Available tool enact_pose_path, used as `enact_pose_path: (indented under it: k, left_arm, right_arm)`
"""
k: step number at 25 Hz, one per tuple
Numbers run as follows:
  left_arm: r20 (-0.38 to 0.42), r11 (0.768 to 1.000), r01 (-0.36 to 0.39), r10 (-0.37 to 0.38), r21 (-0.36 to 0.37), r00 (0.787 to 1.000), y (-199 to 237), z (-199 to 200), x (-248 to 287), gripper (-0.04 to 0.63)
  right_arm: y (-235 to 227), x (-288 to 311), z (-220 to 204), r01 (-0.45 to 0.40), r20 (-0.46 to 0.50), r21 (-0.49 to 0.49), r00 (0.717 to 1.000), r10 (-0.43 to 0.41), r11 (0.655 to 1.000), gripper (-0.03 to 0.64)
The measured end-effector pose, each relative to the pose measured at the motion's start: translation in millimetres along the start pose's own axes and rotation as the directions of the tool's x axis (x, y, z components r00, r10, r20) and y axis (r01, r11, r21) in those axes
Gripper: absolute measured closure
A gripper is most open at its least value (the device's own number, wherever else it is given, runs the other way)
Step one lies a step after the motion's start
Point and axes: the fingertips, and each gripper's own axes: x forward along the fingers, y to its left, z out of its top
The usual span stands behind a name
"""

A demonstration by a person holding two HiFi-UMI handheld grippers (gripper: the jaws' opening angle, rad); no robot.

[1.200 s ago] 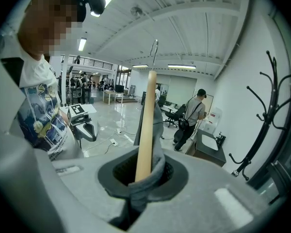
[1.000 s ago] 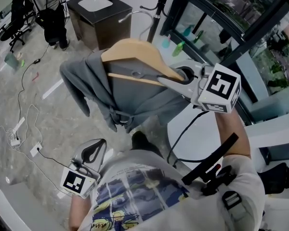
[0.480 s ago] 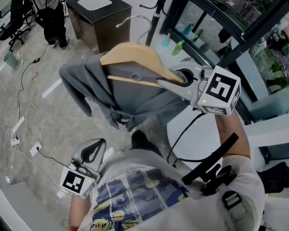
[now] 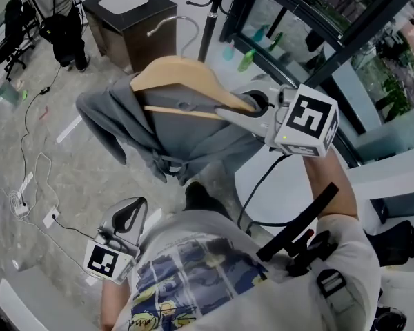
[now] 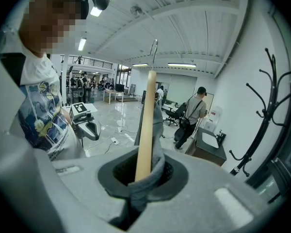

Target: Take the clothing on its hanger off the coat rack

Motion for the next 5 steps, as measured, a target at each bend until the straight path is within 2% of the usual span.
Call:
enact_pose_path:
  k: [5]
  left_arm:
    - [0.000,1.000,0.013,-0.013,0.014,1.000,-6.0,-23.7,-6.8,0.586]
  right_arm:
    - [19.0,5.3,-17.1,0.019,0.005,0.003,1.000,-0.019,1.000,0.606]
